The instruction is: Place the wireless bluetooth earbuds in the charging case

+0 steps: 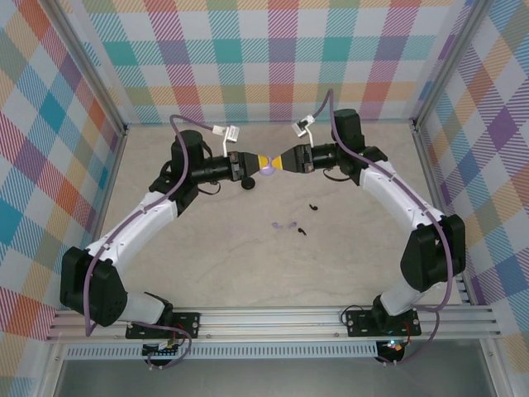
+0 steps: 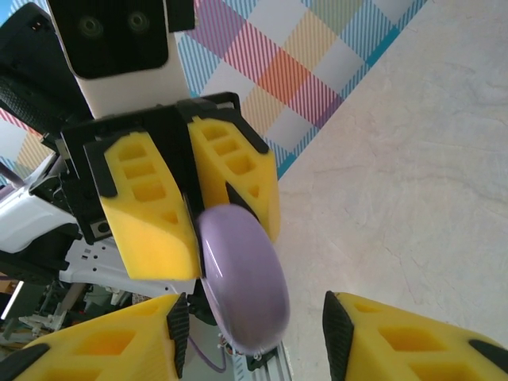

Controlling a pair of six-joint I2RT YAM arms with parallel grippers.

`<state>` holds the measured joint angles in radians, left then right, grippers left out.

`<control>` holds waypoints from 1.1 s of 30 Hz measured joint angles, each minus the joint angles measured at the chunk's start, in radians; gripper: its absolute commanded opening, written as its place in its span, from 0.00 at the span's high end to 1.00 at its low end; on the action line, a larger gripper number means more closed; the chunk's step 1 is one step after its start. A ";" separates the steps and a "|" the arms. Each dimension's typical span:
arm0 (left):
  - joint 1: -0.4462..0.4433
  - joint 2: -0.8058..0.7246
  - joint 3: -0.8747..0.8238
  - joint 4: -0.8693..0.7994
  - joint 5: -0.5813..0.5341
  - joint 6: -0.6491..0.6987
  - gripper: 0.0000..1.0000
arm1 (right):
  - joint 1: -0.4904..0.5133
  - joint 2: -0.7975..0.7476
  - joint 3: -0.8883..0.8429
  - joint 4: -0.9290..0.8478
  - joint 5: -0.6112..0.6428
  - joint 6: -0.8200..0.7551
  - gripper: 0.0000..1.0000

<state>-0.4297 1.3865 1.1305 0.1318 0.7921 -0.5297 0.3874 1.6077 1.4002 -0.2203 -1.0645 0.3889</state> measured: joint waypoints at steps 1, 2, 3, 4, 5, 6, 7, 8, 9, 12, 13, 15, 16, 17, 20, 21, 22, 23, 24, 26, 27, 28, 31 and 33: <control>-0.003 0.000 0.000 0.000 0.002 0.000 0.86 | 0.001 0.000 0.002 0.003 -0.004 0.002 0.51; -0.006 0.000 0.000 0.000 0.004 0.000 0.86 | 0.002 0.000 0.004 0.005 -0.006 0.004 0.53; -0.008 0.000 0.000 0.000 0.004 0.001 0.86 | 0.003 0.000 0.005 0.010 -0.011 0.008 0.53; -0.009 0.000 0.000 0.000 0.004 0.001 0.87 | 0.004 0.000 0.007 0.011 -0.013 0.010 0.53; -0.009 0.000 0.000 0.000 0.004 0.003 0.87 | 0.006 0.000 0.010 0.011 -0.016 0.012 0.53; -0.009 0.000 0.001 0.000 0.004 0.003 0.86 | 0.008 0.000 0.011 0.014 -0.019 0.014 0.53; -0.009 0.000 0.002 0.000 0.004 0.003 0.87 | 0.010 0.000 0.012 0.014 -0.023 0.014 0.54; -0.009 0.000 0.004 -0.001 0.004 0.004 0.87 | 0.012 0.000 0.014 0.015 -0.023 0.014 0.54; -0.009 0.000 0.007 -0.002 0.004 0.004 0.86 | 0.014 0.000 0.014 0.015 -0.025 0.014 0.54; -0.009 0.000 0.014 -0.001 0.003 0.004 0.87 | 0.017 0.000 0.014 0.014 -0.032 0.013 0.54; -0.009 0.000 0.015 -0.001 0.003 0.004 0.86 | 0.018 0.000 0.014 0.014 -0.034 0.013 0.55; -0.009 0.000 0.016 -0.002 0.004 0.004 0.87 | 0.020 0.000 0.014 0.012 -0.033 0.010 0.58; -0.009 0.000 0.017 -0.002 0.004 0.004 0.86 | 0.020 0.000 0.014 0.010 -0.033 0.010 0.60; -0.009 0.000 0.017 -0.002 0.004 0.004 0.86 | 0.020 0.000 0.014 0.010 -0.033 0.007 0.63; -0.008 0.000 0.017 0.000 0.007 0.003 0.86 | 0.017 0.000 0.014 0.008 -0.030 -0.004 0.73; -0.008 0.000 0.019 0.000 0.008 0.003 0.84 | 0.015 0.000 0.014 0.006 -0.033 -0.006 0.76; -0.008 0.000 0.019 0.001 0.008 0.003 0.83 | 0.013 0.000 0.014 0.003 -0.034 -0.008 0.78; -0.008 0.000 0.019 0.000 0.008 0.003 0.81 | 0.012 0.000 0.014 0.002 -0.034 -0.008 0.80; -0.008 0.000 0.019 0.000 0.008 0.003 0.80 | 0.011 0.000 0.014 0.000 -0.034 -0.006 0.82; -0.008 0.000 0.019 0.000 0.008 0.003 0.74 | 0.011 0.000 0.014 -0.002 -0.033 -0.008 0.84; -0.008 0.000 0.019 0.000 0.008 0.002 0.69 | 0.011 0.000 0.014 -0.001 -0.033 -0.008 0.84; -0.008 0.000 0.019 0.000 0.008 0.005 0.67 | 0.012 0.000 0.014 -0.001 -0.031 -0.008 0.85; -0.008 0.000 0.019 -0.006 -0.005 0.007 0.57 | 0.014 -0.001 0.014 0.000 -0.017 -0.004 0.86; -0.008 0.000 0.019 -0.011 -0.008 0.010 0.50 | 0.016 -0.003 0.014 0.003 -0.009 0.002 0.86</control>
<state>-0.4381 1.3861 1.1492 0.1211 0.7845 -0.5201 0.4030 1.6047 1.4139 -0.2176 -1.0733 0.3908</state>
